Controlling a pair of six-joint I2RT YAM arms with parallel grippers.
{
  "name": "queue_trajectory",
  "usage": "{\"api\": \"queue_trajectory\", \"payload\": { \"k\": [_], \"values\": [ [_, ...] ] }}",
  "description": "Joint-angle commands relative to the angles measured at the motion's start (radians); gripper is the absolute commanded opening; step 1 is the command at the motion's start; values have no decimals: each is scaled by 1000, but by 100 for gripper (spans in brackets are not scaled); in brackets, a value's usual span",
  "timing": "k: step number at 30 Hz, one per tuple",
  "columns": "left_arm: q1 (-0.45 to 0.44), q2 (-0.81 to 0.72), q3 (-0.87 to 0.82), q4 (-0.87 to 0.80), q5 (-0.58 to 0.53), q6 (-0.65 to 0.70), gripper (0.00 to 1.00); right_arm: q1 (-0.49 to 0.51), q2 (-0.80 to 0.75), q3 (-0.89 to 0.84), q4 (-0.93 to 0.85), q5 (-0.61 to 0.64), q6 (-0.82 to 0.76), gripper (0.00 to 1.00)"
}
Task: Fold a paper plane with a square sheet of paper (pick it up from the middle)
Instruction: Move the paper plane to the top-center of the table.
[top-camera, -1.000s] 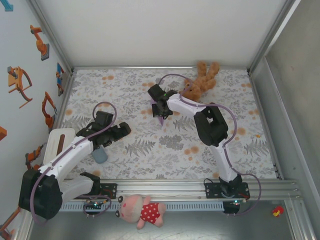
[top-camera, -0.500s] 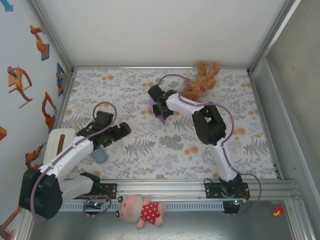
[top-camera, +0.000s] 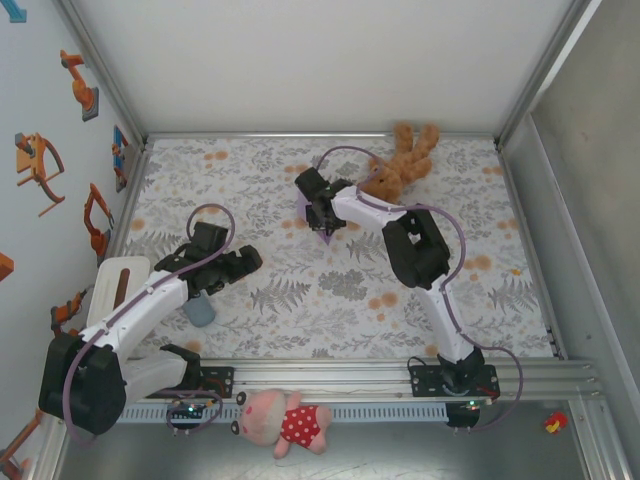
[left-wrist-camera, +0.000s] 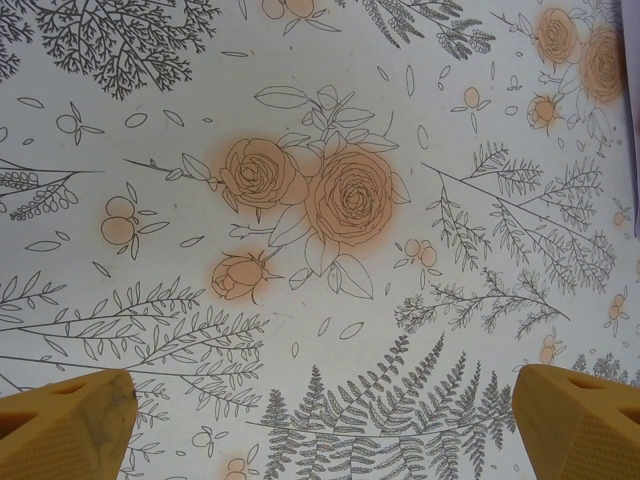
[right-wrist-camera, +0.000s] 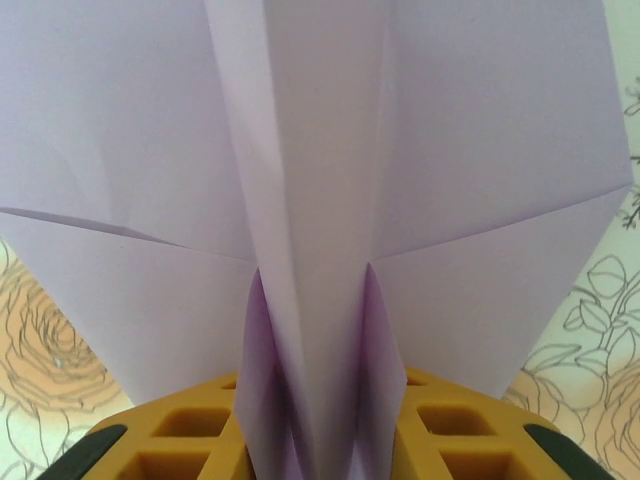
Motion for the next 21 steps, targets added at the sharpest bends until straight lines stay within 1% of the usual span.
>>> {"api": "queue_trajectory", "payload": {
  "k": [1,6,8,12,14,17,19,21],
  "values": [
    [7,1,0,-19,3,21,96,-22,89,-3,-7,17,28,29],
    [7,-10,25,-34,0,24,96,-23,67,15,-7,19,24,28],
    [7,-19,40,-44,-7,31,96,-23,38,19,-8,17,22,28],
    [6,-47,90,-68,-40,56,96,-23,-70,20,-14,12,7,28],
    [6,-62,112,-76,-64,69,96,-23,-135,13,-14,0,-8,31],
    [7,-85,139,-76,-96,90,96,-23,-248,-18,0,9,-23,39],
    [7,-101,154,-69,-118,102,96,-23,-337,-62,12,35,-34,43],
    [7,-118,168,-62,-146,113,96,-23,-433,-121,21,87,-46,45]
  ]
}}
